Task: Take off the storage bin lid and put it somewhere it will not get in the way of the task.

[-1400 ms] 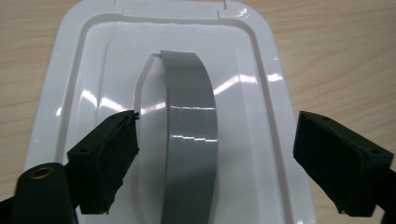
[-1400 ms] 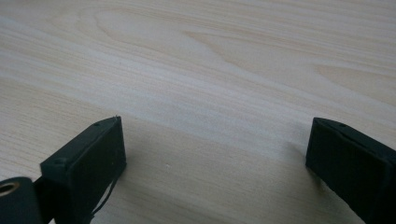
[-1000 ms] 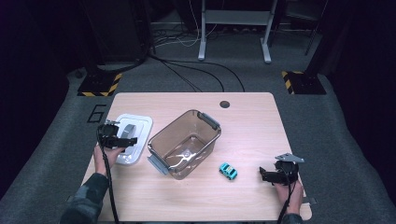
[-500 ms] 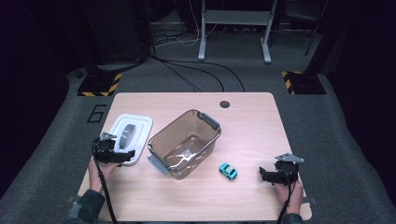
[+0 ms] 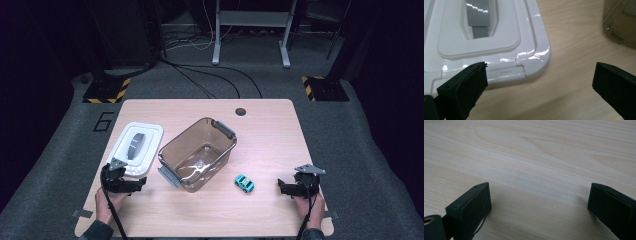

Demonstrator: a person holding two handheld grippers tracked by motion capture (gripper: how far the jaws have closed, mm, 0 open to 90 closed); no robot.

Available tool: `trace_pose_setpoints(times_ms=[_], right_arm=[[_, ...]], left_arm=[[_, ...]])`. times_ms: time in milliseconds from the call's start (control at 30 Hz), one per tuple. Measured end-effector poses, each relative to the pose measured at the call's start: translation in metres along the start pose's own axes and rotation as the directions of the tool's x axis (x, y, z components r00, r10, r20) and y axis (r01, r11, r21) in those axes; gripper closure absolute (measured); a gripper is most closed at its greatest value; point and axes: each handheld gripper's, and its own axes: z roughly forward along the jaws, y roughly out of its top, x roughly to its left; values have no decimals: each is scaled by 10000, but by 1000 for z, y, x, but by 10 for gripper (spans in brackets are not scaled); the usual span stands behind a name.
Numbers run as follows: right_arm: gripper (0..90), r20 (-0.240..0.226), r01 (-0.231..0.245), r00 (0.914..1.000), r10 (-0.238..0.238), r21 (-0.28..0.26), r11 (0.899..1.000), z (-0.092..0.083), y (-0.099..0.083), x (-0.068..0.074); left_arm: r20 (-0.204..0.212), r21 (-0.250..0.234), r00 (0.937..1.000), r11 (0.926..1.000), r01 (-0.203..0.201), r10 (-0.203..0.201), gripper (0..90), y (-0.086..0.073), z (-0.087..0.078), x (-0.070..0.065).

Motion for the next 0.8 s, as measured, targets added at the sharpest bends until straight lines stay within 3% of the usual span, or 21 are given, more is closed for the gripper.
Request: trace_pose_setpoints(times_ms=[167,267,400,800], right_arm=[[42,0,0,10000,0,-3,10000,0,0,0],[42,-1,1,10000,-1,-2,10000,0,0,0],[41,4,37,10000,-37,8,10000,0,0,0],[42,7,35,10000,-35,17,10000,0,0,0]], left_arm=[[66,286,10000,9996,-57,55,0,-13,5,-5],[63,254,10000,9997,40,-41,0,-19,8,-6],[-249,-25,9995,9998,-186,185,0,-25,7,-11],[-419,39,9987,9996,-294,296,0,-26,8,-14]])
